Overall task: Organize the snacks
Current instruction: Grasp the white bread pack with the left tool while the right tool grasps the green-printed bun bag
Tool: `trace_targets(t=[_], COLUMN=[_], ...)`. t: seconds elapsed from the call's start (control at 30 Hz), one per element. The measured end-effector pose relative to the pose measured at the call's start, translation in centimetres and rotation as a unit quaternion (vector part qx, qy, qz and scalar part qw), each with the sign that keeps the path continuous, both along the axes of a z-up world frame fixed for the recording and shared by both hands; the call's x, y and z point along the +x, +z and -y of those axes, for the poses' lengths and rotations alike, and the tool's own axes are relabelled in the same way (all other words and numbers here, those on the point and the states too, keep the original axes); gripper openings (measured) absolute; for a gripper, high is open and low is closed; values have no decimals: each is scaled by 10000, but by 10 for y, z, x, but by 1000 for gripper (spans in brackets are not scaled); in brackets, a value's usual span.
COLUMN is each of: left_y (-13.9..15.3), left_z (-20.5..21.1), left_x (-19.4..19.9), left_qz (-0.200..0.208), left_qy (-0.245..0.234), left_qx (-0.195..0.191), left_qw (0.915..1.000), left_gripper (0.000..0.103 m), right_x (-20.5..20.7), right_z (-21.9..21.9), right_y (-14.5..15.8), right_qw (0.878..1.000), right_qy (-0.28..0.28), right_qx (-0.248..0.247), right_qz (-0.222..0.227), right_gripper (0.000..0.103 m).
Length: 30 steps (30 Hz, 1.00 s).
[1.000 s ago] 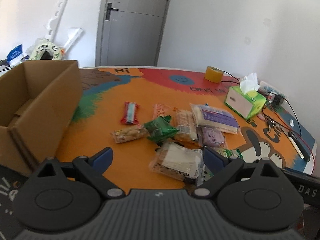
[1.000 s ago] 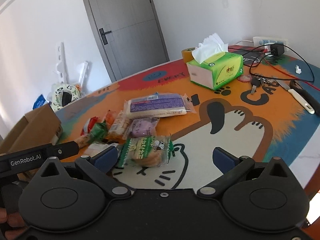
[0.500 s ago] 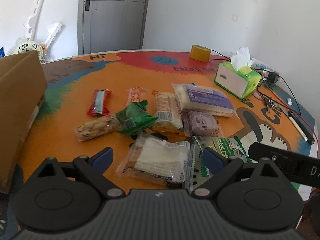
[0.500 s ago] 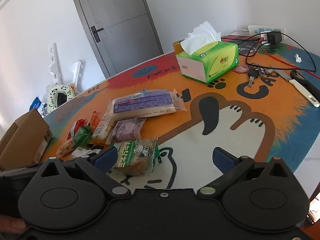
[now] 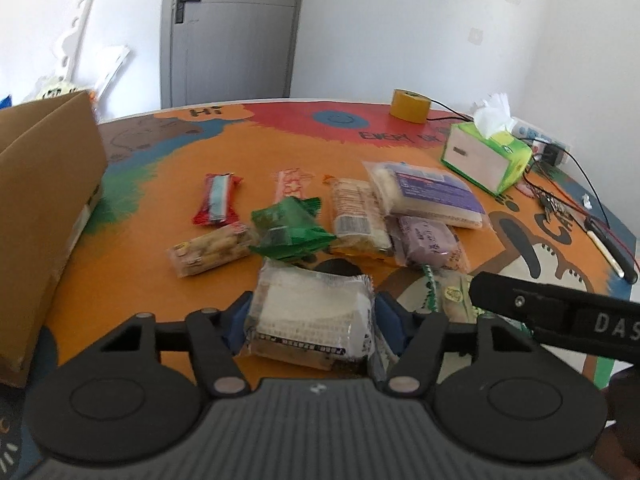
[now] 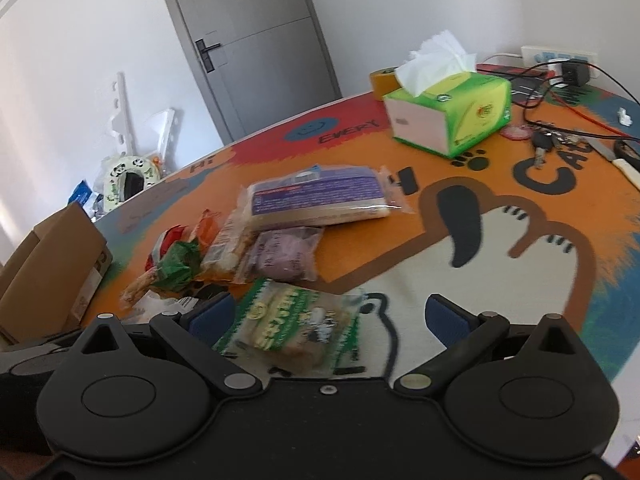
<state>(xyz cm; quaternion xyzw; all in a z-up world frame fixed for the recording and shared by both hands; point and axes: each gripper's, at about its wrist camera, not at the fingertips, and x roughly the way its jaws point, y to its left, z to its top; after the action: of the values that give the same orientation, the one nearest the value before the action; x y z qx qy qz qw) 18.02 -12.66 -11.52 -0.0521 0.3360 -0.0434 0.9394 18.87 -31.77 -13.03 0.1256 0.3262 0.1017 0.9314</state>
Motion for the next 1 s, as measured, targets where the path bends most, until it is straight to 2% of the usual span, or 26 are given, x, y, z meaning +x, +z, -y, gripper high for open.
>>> trace_targets(t=[0.2,0.5,0.57,0.6,0.63,0.67,0.73,0.87,1.0], left_y=[5,4,5,5,6,6,4,0,-3], left_z=[-16,-31,-30,-29,-28,-28,-26,-19,-18], left_x=[-7,-11,-11,-11,-11,-11,-9,-9,-8], left_qz=[38,15,9,2,-23,-61,-118,-48,-58], left_qy=[164,387,406,430,436,440,463,408,490], left_qx=[-88,-109,-82,-55,-51,-59,-16,134,350], left_qw=[9998,9992,9991,9991,9990,9990,9989,9991,9982], left_gripper=[56,57,58,59,62,69,74,81,81], right_x=[7,19,18,17,16,15,13,10,7], right_z=[-14,-36,-37,-37,-36,-34,-29,-21,-18], right_y=[-3,-9,-8,-8,-8,-8,-7,-6,-5], right_qw=[9999,9987,9983,9979,9975,9974,9973,9976,9978], right_qy=[117,192,156,136,143,163,193,220,154], right_qx=[-43,-464,-561,-636,-690,-705,-712,-655,-649], right_qz=[-11,-56,-58,-43,-19,-7,22,6,-22], right_gripper=[103,103,100,93,87,83,76,71,71])
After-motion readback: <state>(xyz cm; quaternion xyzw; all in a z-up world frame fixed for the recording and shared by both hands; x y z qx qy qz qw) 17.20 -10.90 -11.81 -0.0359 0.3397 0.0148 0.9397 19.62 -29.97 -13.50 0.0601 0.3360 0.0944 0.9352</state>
